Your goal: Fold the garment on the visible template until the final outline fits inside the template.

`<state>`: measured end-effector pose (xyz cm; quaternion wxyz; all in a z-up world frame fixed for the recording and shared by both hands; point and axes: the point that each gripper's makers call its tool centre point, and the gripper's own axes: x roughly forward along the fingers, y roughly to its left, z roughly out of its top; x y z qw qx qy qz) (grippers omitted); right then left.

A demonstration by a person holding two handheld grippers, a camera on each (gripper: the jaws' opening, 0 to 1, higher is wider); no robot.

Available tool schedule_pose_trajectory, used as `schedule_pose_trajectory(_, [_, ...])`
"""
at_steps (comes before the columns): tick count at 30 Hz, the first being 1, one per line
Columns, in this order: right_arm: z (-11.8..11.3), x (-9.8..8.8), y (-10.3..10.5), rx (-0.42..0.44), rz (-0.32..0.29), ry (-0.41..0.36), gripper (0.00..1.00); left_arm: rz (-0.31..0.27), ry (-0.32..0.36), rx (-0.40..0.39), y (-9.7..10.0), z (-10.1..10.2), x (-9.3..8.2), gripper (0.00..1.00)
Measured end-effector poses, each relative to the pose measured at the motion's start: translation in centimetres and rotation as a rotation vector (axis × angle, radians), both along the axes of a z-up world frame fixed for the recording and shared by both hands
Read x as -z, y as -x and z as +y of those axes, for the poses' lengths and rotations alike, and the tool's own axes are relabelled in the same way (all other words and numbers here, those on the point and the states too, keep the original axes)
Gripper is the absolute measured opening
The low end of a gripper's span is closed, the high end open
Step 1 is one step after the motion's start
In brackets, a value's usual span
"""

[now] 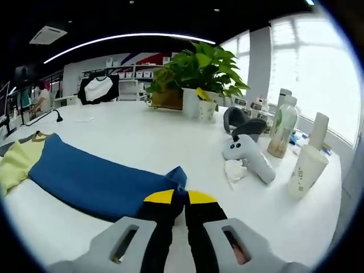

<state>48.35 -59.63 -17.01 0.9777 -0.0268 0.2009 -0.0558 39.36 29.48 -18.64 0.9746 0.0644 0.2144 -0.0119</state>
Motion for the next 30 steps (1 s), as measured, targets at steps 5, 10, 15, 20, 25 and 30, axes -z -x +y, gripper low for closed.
schedule_pose_trajectory(5, [0.0,0.2,0.5,0.007,-0.002,-0.02,0.06,-0.003,0.003,0.0,0.1,-0.1,0.0,0.01])
schedule_pose_trajectory(10, [0.0,0.3,1.0,0.017,0.003,-0.028,0.06,-0.004,0.003,0.0,0.0,0.0,0.0,0.01])
schedule_pose_trajectory(15, [0.0,0.4,1.4,0.02,0.013,0.004,0.08,-0.005,0.002,-0.002,0.0,0.0,0.0,0.01])
schedule_pose_trajectory(20, [-0.2,0.4,1.5,0.022,0.022,0.074,0.1,-0.006,0.003,-0.001,0.0,-0.1,0.0,0.01])
schedule_pose_trajectory(25, [-1.4,0.1,2.0,0.058,0.04,0.194,0.05,-0.008,0.008,0.0,0.1,-0.1,0.0,0.01])
schedule_pose_trajectory(30, [-1.9,0.3,2.1,0.049,0.044,0.151,0.05,-0.01,0.013,0.0,0.0,-0.1,0.0,0.01])
